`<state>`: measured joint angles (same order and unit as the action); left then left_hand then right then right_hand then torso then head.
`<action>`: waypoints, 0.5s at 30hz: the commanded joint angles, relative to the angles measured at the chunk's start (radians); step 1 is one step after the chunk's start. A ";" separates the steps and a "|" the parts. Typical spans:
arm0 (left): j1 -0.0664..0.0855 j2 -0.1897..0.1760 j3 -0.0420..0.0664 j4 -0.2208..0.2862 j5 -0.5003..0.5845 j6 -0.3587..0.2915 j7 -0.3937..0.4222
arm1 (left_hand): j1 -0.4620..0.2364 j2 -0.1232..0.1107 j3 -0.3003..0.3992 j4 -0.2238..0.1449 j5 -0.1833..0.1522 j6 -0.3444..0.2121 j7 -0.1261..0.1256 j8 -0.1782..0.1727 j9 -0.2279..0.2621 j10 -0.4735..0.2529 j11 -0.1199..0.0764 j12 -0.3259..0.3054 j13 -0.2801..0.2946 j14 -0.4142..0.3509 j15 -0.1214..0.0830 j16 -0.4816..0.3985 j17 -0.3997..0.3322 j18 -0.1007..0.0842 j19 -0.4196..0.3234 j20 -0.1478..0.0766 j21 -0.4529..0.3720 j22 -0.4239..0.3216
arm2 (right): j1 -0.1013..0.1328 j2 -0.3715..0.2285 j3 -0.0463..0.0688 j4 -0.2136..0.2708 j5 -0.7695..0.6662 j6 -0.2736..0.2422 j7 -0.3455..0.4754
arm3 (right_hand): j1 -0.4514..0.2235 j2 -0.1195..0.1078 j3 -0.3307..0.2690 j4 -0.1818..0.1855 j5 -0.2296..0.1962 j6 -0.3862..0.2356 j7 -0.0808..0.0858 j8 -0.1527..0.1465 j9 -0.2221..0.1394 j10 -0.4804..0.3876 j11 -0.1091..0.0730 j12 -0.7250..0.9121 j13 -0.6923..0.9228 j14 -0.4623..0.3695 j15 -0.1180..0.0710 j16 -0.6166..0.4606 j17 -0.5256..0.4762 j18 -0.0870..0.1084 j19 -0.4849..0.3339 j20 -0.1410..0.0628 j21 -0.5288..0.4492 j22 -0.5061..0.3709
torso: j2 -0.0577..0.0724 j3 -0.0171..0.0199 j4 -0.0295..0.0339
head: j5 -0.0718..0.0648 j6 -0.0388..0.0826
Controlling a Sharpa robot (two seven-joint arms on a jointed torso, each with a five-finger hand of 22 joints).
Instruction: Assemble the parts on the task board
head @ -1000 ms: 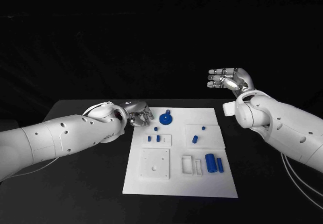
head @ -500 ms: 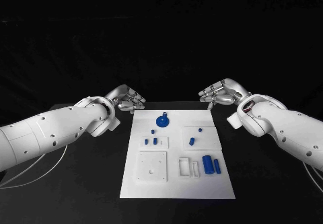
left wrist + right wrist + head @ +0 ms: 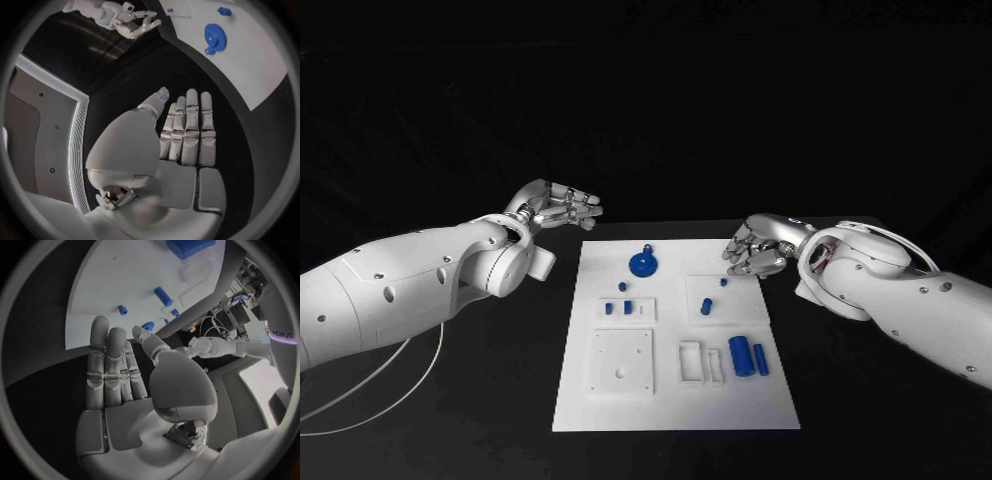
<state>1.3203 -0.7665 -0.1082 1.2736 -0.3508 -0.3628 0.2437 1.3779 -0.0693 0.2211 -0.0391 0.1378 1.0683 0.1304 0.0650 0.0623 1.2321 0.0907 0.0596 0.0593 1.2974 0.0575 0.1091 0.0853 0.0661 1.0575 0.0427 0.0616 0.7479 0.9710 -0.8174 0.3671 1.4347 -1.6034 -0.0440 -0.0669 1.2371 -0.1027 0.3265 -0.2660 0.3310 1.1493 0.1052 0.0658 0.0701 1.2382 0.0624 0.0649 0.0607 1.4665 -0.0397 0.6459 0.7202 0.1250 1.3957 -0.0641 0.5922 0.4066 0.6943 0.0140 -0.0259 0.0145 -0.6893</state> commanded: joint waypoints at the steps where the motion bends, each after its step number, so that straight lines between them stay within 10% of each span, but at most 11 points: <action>1: 0.002 0.000 0.001 0.008 0.108 0.030 0.056 | 0.005 0.006 -0.012 0.000 -0.003 -0.002 0.000 -0.002 0.001 -0.006 0.000 -0.001 0.000 0.009 0.006 -0.039 0.006 -0.009 0.000 0.005 0.002 -0.050 | -0.005 -0.002 -0.013 0.023 -0.171 0.046 -0.070 | 0.000 -0.012 0.020 0.000 -0.023 0.005 -0.002 -0.003 0.001 -0.001 -0.003 -0.004 -0.001 -0.003 0.001 0.013 0.012 -0.003 0.003 0.001 0.009 0.012 | 0.000 -0.0014 0.0013 | -0.004 0.002; 15: 0.002 0.000 0.001 0.019 0.124 0.041 0.067 | 0.007 0.016 -0.035 -0.013 -0.003 -0.002 0.000 -0.002 0.001 -0.013 0.002 -0.001 0.000 0.002 0.008 -0.045 0.017 -0.012 0.030 0.006 0.007 -0.226 | -0.017 0.018 -0.058 0.049 -0.280 0.018 -0.125 | 0.005 -0.069 0.131 0.047 -0.085 0.007 -0.003 -0.003 0.001 0.004 -0.004 -0.004 -0.001 -0.007 0.002 0.048 0.031 0.003 -0.001 0.003 0.024 0.074 | 0.001 0.0003 0.0022 | -0.002 -0.001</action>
<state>1.3204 -0.7665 -0.1083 1.2888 -0.2501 -0.3398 0.2866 1.3842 -0.0630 0.1931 -0.0520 0.1382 1.0683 0.1303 0.0650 0.0622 1.2253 0.0912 0.0596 0.0593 1.3042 0.0645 0.0657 0.1014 0.0662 1.0814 0.0482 0.0654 0.5243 0.9557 -0.8013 0.3103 1.4809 -1.8245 -0.0271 -0.1615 1.2412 -0.1598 0.4535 -0.2189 0.2518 1.1527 0.1018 0.0658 0.0702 1.2382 0.0624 0.0649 0.0608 1.4642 -0.0374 0.6913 0.7504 0.1249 1.3956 -0.0640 0.6135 0.4794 0.6953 0.0133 -0.0230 0.0102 -0.6882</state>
